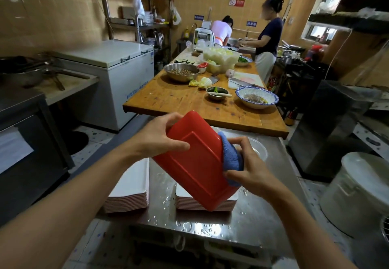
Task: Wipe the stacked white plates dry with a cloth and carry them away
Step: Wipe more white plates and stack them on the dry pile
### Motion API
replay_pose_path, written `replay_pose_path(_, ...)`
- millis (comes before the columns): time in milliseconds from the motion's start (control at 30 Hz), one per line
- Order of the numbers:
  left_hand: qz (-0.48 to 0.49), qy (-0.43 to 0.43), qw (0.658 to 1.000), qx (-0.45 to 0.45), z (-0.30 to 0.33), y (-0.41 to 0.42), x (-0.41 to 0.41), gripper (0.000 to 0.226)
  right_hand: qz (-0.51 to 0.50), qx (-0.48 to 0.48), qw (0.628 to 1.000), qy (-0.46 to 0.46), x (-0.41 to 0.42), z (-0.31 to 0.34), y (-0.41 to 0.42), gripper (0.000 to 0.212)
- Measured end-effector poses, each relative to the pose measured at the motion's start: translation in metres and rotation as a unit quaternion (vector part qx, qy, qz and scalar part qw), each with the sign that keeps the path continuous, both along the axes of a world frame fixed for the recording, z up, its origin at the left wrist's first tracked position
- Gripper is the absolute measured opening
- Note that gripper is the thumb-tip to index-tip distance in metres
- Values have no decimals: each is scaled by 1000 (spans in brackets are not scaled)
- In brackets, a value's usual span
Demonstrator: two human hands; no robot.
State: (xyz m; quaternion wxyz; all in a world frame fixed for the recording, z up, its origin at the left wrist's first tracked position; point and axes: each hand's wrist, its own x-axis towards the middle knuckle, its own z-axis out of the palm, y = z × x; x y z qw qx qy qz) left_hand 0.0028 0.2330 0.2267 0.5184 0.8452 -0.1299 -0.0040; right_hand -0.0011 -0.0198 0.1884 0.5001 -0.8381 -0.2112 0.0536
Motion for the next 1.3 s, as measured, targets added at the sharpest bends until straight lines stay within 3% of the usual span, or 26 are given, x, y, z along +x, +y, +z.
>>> replay_pose_path(100,-30,9,999,-44,-3,-1,-5,52,21,-29,999,-16,2,8,-1,59)
replay_pose_path(200,-6,3,994,-109,-9,-2,-11,49,15,-76,989,-125,1,17,10,67)
replay_pose_path(300,25,-7,993,-113,-13,-12,-14,46,18,-115,969,-218,5,24,40,74)
replay_pose_path(433,64,-17,991,-116,-14,-22,-18,40,7,-176,926,-333,8,28,74,64)
replay_pose_path(633,112,44,968,-219,-16,3,-27,41,-35,-205,931,-299,15,7,46,59)
replay_pose_path(867,163,106,934,-300,-29,10,-23,41,-78,-144,966,-200,18,0,28,55)
replay_pose_path(1067,209,164,884,-384,-41,2,-10,29,-75,-145,966,-202,4,-12,22,56)
replay_pose_path(1300,246,240,833,-435,-44,-6,-5,17,-99,-141,948,-266,-12,-38,23,59)
